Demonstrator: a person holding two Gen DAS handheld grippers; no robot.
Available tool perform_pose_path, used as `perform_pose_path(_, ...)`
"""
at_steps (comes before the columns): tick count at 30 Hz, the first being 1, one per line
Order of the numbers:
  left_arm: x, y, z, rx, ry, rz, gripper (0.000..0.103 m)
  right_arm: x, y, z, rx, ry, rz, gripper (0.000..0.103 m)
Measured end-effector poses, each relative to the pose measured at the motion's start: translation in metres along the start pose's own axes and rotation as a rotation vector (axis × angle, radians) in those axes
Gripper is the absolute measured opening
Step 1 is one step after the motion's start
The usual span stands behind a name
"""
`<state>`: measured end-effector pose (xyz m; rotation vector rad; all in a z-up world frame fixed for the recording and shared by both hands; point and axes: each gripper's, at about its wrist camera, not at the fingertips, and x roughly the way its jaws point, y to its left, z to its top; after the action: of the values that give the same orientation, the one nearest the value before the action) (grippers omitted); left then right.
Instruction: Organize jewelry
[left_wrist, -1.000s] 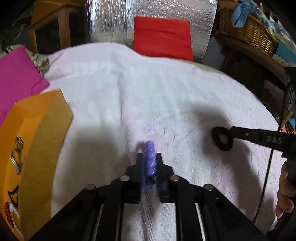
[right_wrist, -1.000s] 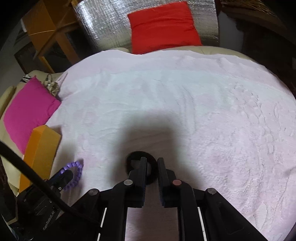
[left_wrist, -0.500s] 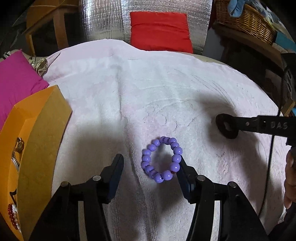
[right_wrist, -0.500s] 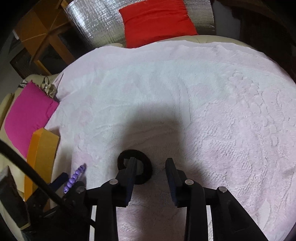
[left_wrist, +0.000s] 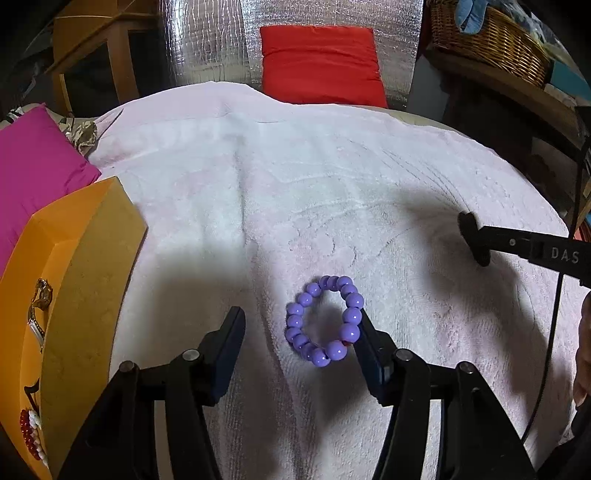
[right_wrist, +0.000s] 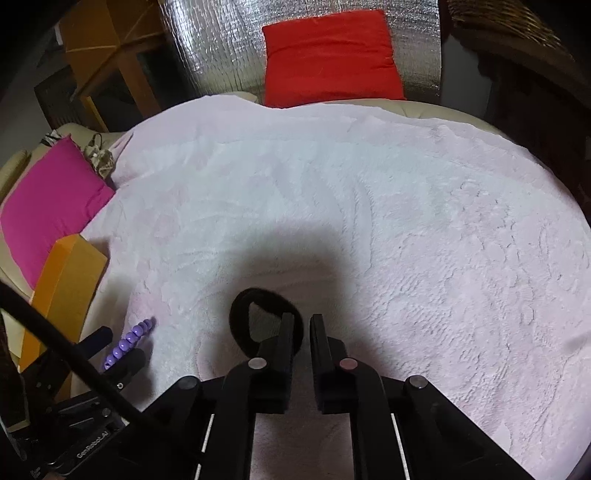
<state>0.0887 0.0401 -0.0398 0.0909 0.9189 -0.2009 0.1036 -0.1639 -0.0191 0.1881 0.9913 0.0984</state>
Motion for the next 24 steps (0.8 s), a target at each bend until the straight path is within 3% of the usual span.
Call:
perform_pose_path(3,0.0,0.0,0.001,-0.01,0.0,-0.001,0.063,-0.001,-0.012,0.003,0.039,0.006,0.008,0.009)
perform_pose_path(10,0.0,-0.001,0.0,-0.002,-0.011,-0.004,0.063,0.003,-0.024,0.008,0.159,0.033,0.137,0.01)
perform_pose_path(13,-0.004,0.001,-0.001,0.003,-0.029,-0.013,0.062,0.008,-0.015,0.008,0.139,0.042,0.139,0.01)
perform_pose_path(17,-0.004,0.005,-0.002,0.004,-0.021,-0.044,0.051,0.021,-0.007,0.006,0.128,0.063,0.119,0.011)
perform_pose_path(24,0.004,0.011,-0.001,-0.012,-0.003,-0.049,0.051,0.029,0.009,0.004,0.054,0.037,0.05,0.014)
